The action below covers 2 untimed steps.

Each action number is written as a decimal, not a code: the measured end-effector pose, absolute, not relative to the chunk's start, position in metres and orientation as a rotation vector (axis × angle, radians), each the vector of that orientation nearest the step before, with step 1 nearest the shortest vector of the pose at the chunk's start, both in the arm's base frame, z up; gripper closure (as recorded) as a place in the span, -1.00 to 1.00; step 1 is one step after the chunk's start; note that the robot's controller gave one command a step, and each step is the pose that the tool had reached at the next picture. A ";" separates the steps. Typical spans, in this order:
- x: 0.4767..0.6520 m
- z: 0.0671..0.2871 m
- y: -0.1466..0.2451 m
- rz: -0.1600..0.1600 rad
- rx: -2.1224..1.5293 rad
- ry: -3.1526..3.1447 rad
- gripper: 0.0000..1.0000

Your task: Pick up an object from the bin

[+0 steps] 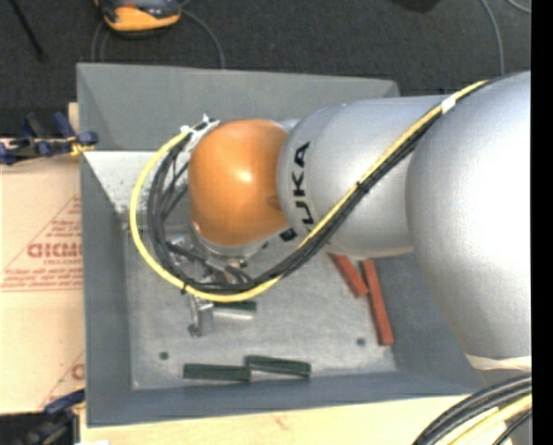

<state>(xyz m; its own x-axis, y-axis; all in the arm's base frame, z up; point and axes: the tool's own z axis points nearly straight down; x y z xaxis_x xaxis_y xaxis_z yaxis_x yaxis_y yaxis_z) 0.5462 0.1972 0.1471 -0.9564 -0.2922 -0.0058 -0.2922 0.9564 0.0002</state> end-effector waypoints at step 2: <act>0.583 0.115 0.151 -0.002 -1.023 2.960 -1.00</act>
Offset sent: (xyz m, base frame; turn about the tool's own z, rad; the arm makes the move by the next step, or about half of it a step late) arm 0.0301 -0.0602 -0.0520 -0.4208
